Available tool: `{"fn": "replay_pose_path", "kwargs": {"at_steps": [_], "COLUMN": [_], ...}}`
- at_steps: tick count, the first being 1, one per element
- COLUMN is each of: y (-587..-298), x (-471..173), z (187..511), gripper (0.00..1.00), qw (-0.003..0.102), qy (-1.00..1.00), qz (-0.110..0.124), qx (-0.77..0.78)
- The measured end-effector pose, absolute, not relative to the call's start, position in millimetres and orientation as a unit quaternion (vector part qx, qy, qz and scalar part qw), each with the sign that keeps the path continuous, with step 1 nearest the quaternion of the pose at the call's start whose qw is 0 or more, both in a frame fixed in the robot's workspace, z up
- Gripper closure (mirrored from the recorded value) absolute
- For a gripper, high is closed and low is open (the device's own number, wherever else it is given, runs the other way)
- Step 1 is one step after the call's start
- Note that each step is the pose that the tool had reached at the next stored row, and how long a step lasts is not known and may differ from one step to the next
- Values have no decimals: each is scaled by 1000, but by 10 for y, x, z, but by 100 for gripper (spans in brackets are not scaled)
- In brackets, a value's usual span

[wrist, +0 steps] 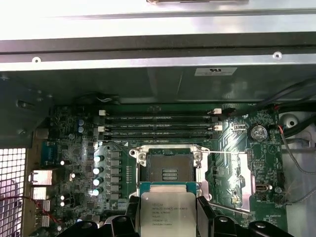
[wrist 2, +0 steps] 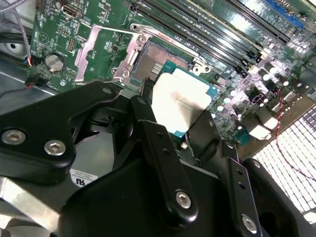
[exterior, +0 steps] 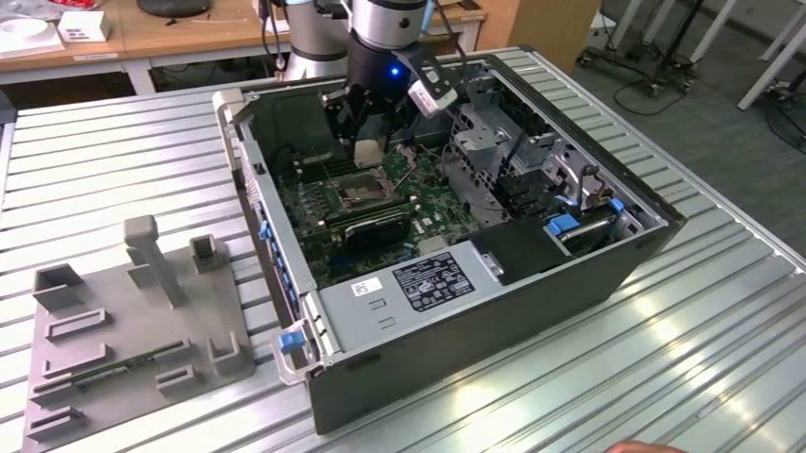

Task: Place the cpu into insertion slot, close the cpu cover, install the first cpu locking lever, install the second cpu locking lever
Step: 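Place the cpu into insertion slot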

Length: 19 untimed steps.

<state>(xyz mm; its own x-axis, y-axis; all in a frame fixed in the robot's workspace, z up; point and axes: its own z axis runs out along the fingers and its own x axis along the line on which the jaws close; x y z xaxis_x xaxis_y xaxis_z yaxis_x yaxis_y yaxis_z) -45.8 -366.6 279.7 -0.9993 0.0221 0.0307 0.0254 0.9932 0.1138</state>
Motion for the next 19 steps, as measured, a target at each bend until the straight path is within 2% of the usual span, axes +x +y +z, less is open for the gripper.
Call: {"fn": "replay_pose_path", "kwargs": {"at_steps": [19], "y": [-3666], "x": [-458], "z": [2722], "gripper": [46], "qw": [15], "qy": [-998], "qz": [-57], "qx": [-12]}}
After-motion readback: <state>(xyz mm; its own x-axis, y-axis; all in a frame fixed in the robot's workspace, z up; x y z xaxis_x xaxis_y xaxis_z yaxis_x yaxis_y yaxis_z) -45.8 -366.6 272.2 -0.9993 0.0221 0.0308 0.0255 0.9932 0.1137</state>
